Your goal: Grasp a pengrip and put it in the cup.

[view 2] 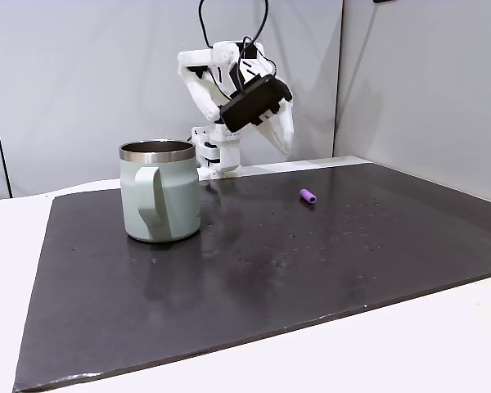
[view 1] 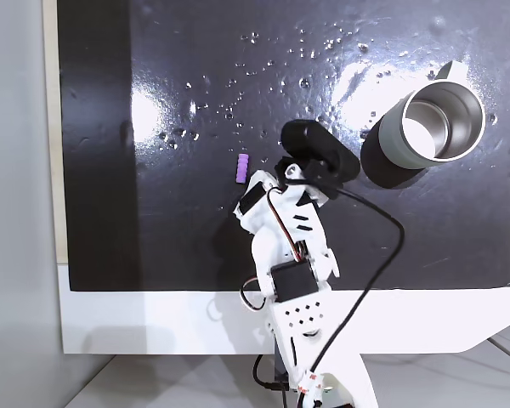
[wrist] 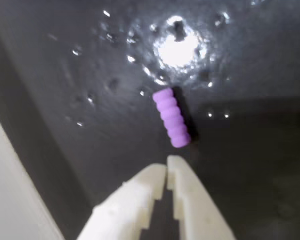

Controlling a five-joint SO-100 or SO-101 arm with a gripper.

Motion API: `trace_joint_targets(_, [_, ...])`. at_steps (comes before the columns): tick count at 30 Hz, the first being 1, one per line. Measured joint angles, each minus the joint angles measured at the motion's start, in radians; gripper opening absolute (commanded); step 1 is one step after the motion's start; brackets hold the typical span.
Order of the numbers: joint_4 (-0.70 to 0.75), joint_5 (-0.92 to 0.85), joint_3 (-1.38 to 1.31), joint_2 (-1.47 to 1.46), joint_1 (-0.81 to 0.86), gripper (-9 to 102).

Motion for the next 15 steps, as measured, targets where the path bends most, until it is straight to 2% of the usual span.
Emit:
trace_joint_targets(11, [0.005,-0.112,-0.225,-0.472,-0.048,21])
trace_joint_targets(15, [0.005,-0.133,-0.236,-0.538,-0.077,22])
